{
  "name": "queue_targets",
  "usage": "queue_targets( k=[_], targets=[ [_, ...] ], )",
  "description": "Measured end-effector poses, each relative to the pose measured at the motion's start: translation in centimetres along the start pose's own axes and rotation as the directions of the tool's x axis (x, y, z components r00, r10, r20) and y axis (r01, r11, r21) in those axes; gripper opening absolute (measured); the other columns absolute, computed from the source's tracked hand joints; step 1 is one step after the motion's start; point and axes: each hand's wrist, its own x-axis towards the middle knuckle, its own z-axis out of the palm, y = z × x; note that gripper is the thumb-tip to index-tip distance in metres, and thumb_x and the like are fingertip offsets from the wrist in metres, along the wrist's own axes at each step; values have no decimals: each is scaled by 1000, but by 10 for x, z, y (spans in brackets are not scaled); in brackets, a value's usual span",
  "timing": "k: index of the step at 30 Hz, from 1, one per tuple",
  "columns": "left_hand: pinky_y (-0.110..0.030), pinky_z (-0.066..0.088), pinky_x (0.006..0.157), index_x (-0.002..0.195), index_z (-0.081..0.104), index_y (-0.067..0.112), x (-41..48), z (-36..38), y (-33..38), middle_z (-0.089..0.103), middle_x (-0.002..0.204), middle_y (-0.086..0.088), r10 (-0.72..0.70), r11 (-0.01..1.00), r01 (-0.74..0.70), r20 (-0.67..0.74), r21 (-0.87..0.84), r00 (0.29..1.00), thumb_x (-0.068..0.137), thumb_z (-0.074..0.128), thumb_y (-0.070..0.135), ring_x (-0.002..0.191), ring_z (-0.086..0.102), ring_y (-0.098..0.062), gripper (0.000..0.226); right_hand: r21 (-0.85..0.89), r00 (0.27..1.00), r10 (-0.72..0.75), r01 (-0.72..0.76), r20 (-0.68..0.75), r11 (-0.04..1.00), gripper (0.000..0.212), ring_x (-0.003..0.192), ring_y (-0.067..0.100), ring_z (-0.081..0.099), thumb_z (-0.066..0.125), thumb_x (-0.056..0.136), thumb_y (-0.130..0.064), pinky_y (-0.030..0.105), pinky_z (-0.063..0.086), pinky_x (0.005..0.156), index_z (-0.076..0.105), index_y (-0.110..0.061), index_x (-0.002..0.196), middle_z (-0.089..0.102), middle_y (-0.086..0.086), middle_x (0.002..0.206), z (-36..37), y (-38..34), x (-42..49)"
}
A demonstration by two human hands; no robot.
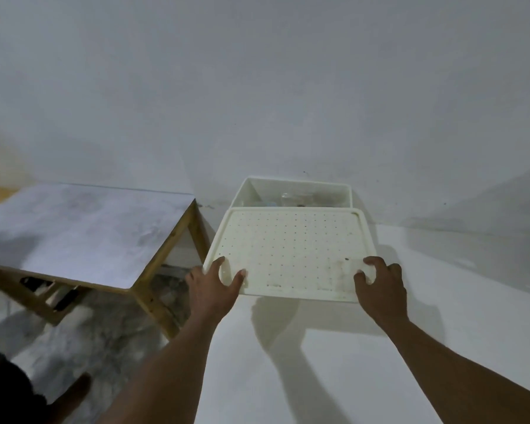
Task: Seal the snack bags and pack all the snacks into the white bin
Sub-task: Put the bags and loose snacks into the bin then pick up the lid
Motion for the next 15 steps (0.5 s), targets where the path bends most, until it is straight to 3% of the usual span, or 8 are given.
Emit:
queue_targets(
  k=[6, 11, 15],
  targets=[
    [-53, 40, 108, 139, 44, 38, 86, 36, 12, 43, 137, -15, 48, 999, -46, 88, -23, 995, 78, 49, 78, 134, 33, -34, 73, -42, 997, 73, -73, -11, 996, 34, 74, 31, 59, 61, 88, -27, 35, 48, 74, 57, -21, 122, 48, 10, 103, 48, -1, 62],
    [-56, 32, 113, 146, 38, 30, 142, 61, 25, 29, 153, -19, 153, 985, -159, 89, 67, 984, 88, 43, 69, 143, 23, -38, 70, -83, 991, 47, -58, -128, 995, 38, 91, 40, 52, 65, 85, -14, 45, 49, 84, 63, -10, 122, 49, 20, 102, 85, -11, 103],
    [-53, 26, 117, 150, 35, 25, 185, 73, 35, 21, 159, -22, 208, 968, -219, 92, 126, 974, 94, 40, 63, 148, 18, -39, 67, -87, 991, 53, -64, -119, 994, 39, 103, 43, 52, 63, 86, -14, 47, 49, 90, 63, -8, 124, 50, 24, 115, 105, -22, 139]
  ],
)
